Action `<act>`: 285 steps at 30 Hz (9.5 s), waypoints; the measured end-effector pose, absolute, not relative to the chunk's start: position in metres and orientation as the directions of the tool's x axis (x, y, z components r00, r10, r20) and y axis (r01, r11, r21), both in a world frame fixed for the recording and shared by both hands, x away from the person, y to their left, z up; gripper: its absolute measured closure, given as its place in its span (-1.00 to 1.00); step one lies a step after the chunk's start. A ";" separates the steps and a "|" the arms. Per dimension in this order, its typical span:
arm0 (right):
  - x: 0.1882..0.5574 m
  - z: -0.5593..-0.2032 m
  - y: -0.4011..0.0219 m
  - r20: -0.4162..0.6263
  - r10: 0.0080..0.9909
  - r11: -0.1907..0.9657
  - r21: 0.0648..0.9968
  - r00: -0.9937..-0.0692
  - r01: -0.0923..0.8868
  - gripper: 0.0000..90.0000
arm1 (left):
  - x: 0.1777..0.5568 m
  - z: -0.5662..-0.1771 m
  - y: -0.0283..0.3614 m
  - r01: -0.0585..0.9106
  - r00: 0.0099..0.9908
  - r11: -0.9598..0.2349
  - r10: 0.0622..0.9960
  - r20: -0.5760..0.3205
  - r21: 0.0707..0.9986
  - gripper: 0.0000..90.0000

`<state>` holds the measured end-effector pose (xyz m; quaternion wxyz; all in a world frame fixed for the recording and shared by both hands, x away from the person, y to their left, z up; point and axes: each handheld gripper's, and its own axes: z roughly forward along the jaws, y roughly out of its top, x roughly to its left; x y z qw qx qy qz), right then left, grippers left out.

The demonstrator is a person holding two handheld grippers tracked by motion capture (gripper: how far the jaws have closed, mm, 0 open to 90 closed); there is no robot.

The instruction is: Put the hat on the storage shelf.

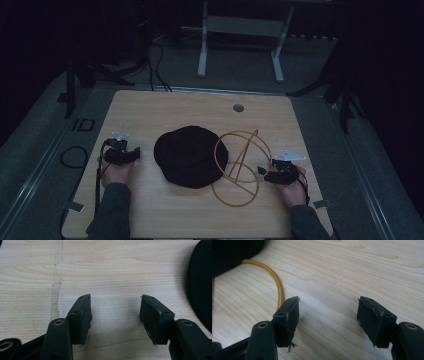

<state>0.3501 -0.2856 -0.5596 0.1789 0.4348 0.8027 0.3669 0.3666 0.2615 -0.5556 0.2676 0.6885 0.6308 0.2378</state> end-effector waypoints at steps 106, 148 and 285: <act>0.352 -0.560 -0.285 0.042 0.828 0.348 0.743 -0.559 0.572 -0.35 | 0.399 -0.467 0.131 0.568 0.739 -0.595 0.673 -0.033 0.569 -0.23; 0.351 -0.560 -0.284 0.034 0.827 0.355 0.742 -0.561 0.569 -0.35 | 0.355 -0.443 0.124 0.477 0.789 -0.646 0.613 0.033 0.596 0.75; 0.354 -0.560 -0.284 0.047 0.825 0.348 0.743 -0.563 0.572 -0.36 | 0.382 -0.333 0.172 0.379 0.828 -0.503 0.559 -0.042 0.777 0.92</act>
